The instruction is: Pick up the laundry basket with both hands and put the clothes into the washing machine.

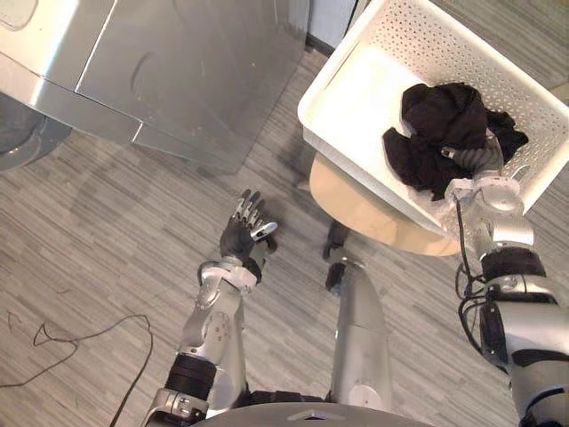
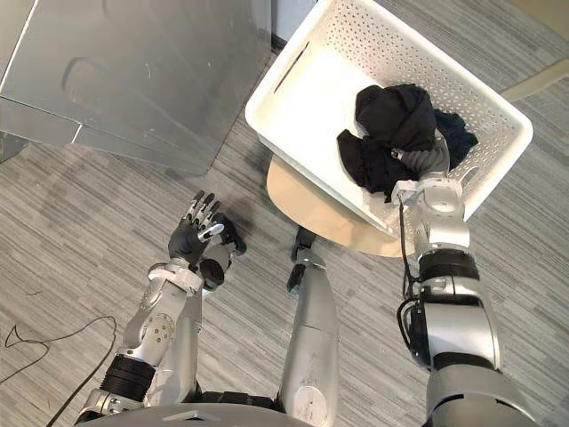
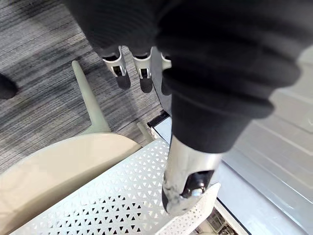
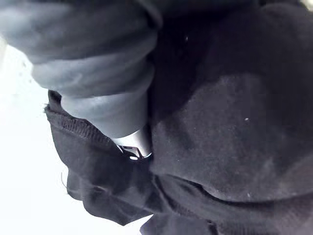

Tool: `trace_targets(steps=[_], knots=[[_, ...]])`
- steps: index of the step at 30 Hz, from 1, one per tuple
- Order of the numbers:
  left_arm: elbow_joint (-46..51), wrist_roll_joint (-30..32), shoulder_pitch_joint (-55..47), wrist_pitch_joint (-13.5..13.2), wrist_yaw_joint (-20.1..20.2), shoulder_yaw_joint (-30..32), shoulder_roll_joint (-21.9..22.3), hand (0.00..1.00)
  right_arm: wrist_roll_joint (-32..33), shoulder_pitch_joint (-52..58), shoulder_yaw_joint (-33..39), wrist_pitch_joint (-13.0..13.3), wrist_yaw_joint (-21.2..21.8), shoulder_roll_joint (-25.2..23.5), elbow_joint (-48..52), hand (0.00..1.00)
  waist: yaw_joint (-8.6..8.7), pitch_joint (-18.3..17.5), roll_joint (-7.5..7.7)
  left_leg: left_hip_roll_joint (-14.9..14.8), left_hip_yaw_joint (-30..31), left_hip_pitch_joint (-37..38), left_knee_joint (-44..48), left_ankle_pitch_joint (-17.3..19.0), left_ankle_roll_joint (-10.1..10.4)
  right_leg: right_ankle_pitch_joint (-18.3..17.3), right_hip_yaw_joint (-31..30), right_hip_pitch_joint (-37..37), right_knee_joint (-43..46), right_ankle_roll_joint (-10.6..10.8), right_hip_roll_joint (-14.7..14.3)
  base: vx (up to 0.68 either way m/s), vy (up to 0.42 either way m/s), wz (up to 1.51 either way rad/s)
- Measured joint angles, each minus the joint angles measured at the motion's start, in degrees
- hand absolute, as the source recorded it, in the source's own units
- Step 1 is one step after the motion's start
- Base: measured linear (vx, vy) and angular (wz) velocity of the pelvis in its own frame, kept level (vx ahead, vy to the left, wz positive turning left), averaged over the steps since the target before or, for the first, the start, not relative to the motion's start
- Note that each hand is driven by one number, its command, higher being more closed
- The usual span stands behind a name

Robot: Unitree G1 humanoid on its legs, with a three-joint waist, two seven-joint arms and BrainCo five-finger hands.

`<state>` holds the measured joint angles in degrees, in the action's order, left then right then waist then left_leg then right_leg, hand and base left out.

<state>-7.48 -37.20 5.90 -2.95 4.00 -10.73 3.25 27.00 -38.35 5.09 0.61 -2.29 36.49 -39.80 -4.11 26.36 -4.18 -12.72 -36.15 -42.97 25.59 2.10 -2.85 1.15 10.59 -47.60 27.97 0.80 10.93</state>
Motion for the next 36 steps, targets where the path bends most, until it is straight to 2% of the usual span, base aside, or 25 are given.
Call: trace_targets(steps=[4, 7, 15, 20, 21, 22, 23, 24, 25, 26, 27, 28, 29, 31, 34, 36], knots=[[0.1, -1.6, -0.1, 0.1, 0.0, -0.2, -0.5, 0.0, 14.8, 5.8, 2.1, 0.8, 1.1, -5.6, 8.8, 1.0, -0.32, -0.1, -0.13, -2.0, 0.2, 0.0, 4.3, 1.4, -1.4, -1.2, -0.1, 0.0, 3.3, -0.2, -0.4, -0.01, -0.073, -0.11], [0.2, -2.6, -0.1, 0.1, 0.0, -0.9, -1.3, 0.0, 22.5, 8.2, 3.0, 1.3, 1.2, -8.0, 13.7, 1.0, -0.33, -0.1, -0.14, -2.8, 0.4, 0.0, 6.2, 2.3, -1.7, -1.9, -0.3, -0.1, 5.0, -0.3, -0.4, -0.02, -0.07, -0.03], [0.1, -3.3, -0.9, 0.1, 0.0, -3.4, -4.2, 0.0, 32.4, 11.2, 9.6, 5.6, 0.9, -11.4, 23.8, 1.0, -0.35, 0.0, -0.21, -3.5, 0.3, -1.0, 7.3, 2.6, -2.0, -1.9, -0.7, -0.9, 5.1, -0.3, -0.9, -0.04, -0.032, -0.02], [0.1, -3.2, -1.1, 0.1, -0.1, -3.5, -5.0, 0.0, 34.4, 14.0, 9.4, 6.9, 0.9, -11.6, 32.2, 1.0, -0.38, 0.0, -0.34, -3.6, -0.1, -2.0, 7.6, 2.5, -1.7, -2.3, -1.2, -2.4, 5.5, 0.0, -0.8, -0.04, -0.055, 0.03], [0.1, -3.1, -1.2, 0.1, -0.1, -3.5, -4.8, 0.0, 34.4, 14.4, 9.1, 6.9, 0.9, -11.7, 34.3, 1.0, -0.83, 0.2, -0.75, -4.6, 0.2, -2.7, 7.4, 3.3, -0.9, -2.1, -0.6, -2.4, 4.1, 0.2, -1.9, -0.06, -0.092, -0.32], [0.1, -3.1, -1.2, 0.1, -0.1, -3.8, -4.3, 0.0, 34.4, 14.3, 9.1, 7.0, 0.9, -11.9, 35.8, 1.0, -1.13, 0.3, -1.05, -5.1, 0.2, -2.8, 7.3, 3.0, -1.3, -2.3, -0.5, -2.9, 6.0, -0.1, -2.4, -0.04, -0.099, -0.26], [0.1, -3.0, -1.2, 0.1, -0.1, -4.8, -4.6, 0.0, 34.5, 15.8, 9.1, 7.8, 0.9, -12.5, 38.1, 1.0, -0.65, 0.4, -1.14, -5.3, 0.0, -2.9, 8.2, 3.0, -1.4, -5.4, -1.4, -3.5, 15.1, -0.7, -1.9, -0.01, -0.173, 0.18], [0.2, -2.4, -1.3, 0.1, -0.1, -5.7, -5.2, 0.0, 34.5, 17.7, 9.2, 8.3, 0.9, -12.8, 39.9, 1.0, -0.06, 0.4, -1.2, -5.4, -0.1, -2.6, 9.3, 2.8, -1.0, -11.4, -2.2, -1.7, 18.1, -0.2, -1.7, -0.06, -0.219, 0.37], [0.2, -2.3, -1.4, 0.1, 0.0, -5.7, -5.0, 0.0, 34.5, 18.4, 9.0, 8.3, 0.9, -12.9, 41.0, 1.0, -0.06, 0.5, -1.24, -5.4, 0.0, -2.6, 9.6, 2.6, -0.9, -12.0, -2.2, -1.7, 18.4, -0.5, -1.3, -0.04, -0.172, 0.32], [0.2, -2.0, -1.6, 0.1, -0.1, -5.6, -4.9, 0.0, 34.5, 18.8, 8.8, 8.3, 0.9, -12.9, 41.9, 1.0, -0.02, 0.6, -1.15, -5.4, 0.1, -2.7, 10.1, 2.6, -0.8, -12.1, -2.2, -1.7, 18.1, -0.7, -1.0, -0.15, -0.191, -0.03], [-0.1, -1.9, -1.8, 0.2, 0.0, -5.8, -5.0, 0.0, 34.5, 20.0, 8.1, 8.3, 0.9, -13.2, 44.5, 1.0, -0.32, 0.7, -0.94, -5.9, 3.0, -3.5, 15.2, 3.4, -2.0, -11.7, -2.0, -1.6, 17.8, -1.2, -0.9, -0.11, -0.164, -0.39], [0.0, -1.9, -2.7, 0.2, 0.0, -5.9, -5.0, 0.0, 34.5, 21.2, 7.2, 8.3, 0.9, -13.7, 47.2, 1.0, -0.6, 0.7, -1.01, -6.2, 6.6, -2.1, 19.3, 6.0, -1.4, -11.4, -1.8, -1.2, 17.4, -0.9, -1.0, -0.11, -0.17, -0.5], [0.1, -1.7, -3.0, 0.3, 0.0, -6.0, -5.1, 0.0, 34.5, 22.4, 6.5, 8.4, 1.0, -13.8, 49.2, 1.0, -0.11, 0.7, -1.05, -5.9, 6.4, -1.3, 18.2, 7.6, -1.7, -10.9, -1.8, -0.9, 16.4, -0.2, -0.9, -0.03, -0.053, -0.42], [0.2, -0.6, -3.4, 0.3, 0.1, -6.9, -5.2, 0.0, 34.5, 25.5, 6.2, 8.5, 1.0, -13.8, 52.1, 1.0, 0.86, 0.7, -1.1, -5.8, 5.7, -0.1, 15.9, 7.7, -1.7, -9.7, -0.9, 1.1, 12.8, 0.6, -1.0, -0.06, 0.045, -0.06], [1.5, 1.3, -4.3, 0.4, 0.6, -8.3, -5.7, 0.0, 34.5, 29.5, 5.8, 8.5, 1.7, -13.8, 57.3, 1.0, 0.98, 0.7, -1.05, -5.5, 3.1, 3.5, 13.3, 7.3, -1.2, -9.6, -1.1, 4.2, 10.4, 0.7, -0.7, -0.03, 0.038, 0.15], [4.3, 1.7, -5.7, 0.4, 0.7, -8.7, -6.3, 0.0, 34.4, 30.9, 5.5, 8.5, 3.0, -13.7, 59.5, 1.0, 0.95, 0.7, -1.02, -4.4, 2.8, 5.0, 12.0, 7.3, -1.1, -9.6, -1.1, 5.5, 9.7, 0.7, 0.0, 0.0, 0.002, 0.16]])
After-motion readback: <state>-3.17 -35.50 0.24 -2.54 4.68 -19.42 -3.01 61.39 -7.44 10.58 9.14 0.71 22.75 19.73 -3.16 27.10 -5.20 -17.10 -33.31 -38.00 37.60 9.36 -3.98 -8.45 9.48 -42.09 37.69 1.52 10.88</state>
